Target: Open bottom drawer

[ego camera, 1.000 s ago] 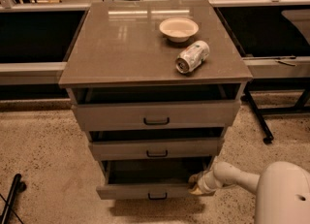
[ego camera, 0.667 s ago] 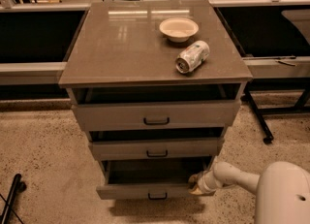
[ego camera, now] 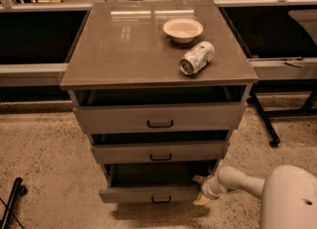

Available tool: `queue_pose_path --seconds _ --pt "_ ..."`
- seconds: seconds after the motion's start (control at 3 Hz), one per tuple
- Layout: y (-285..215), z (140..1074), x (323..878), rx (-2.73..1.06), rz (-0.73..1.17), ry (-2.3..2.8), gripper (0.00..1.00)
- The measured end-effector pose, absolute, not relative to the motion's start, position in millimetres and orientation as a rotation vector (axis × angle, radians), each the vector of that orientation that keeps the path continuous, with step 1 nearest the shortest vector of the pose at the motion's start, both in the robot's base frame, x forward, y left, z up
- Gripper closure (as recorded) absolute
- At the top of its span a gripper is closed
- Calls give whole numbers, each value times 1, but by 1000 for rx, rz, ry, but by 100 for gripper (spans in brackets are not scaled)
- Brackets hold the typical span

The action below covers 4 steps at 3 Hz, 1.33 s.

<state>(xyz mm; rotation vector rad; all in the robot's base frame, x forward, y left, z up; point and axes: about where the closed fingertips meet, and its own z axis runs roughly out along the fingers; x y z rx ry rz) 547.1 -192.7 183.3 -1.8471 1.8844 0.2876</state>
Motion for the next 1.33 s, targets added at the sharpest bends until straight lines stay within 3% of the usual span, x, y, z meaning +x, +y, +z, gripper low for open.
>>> queue_pose_path --seconds 0.33,1.33 --pt "-193 183 547 -1847 288 1884 0" --pt "-176 190 512 -1906 426 1833 6"
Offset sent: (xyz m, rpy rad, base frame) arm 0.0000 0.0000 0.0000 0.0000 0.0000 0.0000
